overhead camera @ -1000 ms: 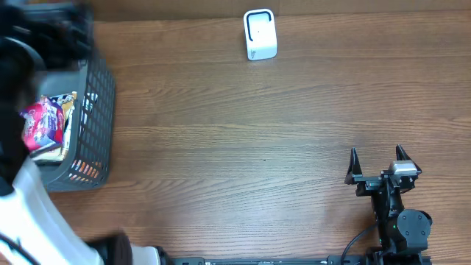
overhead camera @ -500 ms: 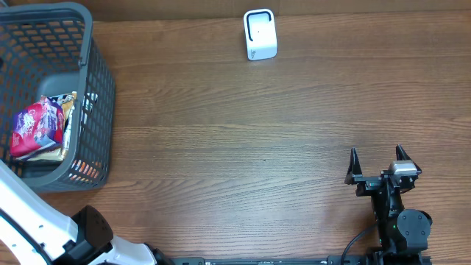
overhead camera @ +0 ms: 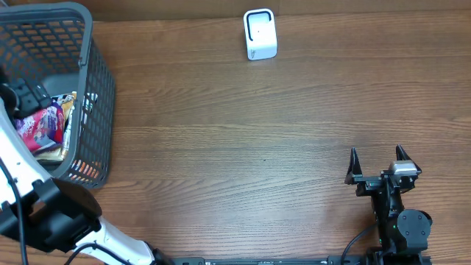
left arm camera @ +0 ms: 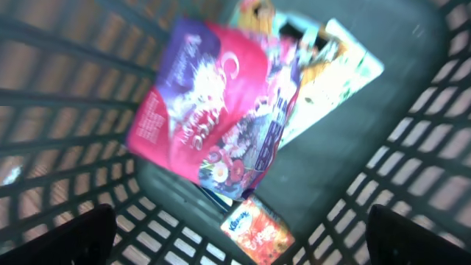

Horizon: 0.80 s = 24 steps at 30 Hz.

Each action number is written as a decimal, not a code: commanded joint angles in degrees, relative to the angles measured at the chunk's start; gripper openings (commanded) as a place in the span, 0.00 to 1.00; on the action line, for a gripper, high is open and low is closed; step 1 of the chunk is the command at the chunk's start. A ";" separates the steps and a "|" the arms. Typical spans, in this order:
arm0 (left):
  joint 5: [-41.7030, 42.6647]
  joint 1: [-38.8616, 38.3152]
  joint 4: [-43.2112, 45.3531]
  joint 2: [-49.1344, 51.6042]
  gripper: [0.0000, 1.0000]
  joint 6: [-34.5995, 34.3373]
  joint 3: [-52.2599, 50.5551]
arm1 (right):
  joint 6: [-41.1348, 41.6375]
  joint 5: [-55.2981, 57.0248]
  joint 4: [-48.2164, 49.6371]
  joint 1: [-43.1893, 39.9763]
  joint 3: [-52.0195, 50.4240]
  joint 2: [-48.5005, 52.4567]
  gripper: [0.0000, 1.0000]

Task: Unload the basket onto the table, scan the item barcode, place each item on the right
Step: 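Reach the left gripper into the basket and grasp the red snack pack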

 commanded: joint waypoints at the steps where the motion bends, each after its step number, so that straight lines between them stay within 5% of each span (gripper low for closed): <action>1: -1.25 -0.28 0.72 1.66 1.00 2.36 -3.50 | -0.02 0.09 0.35 -0.17 -0.59 -0.44 1.00; 7: -7.30 -0.66 2.01 5.14 1.00 2.34 -7.48 | -0.02 0.09 0.35 -0.17 -0.59 -0.46 1.00; 22: -3.54 -0.66 6.47 14.58 1.00 2.38 -7.67 | -0.02 0.09 0.35 -0.17 -0.59 -0.46 1.00; 23: -3.54 -0.66 6.47 15.04 0.95 2.38 -7.67 | -0.02 0.09 0.35 -0.17 -0.59 -0.44 1.00; 24: -3.56 -0.68 6.54 15.52 0.77 2.45 -7.67 | -0.02 0.09 0.35 -0.17 -0.59 -0.44 1.00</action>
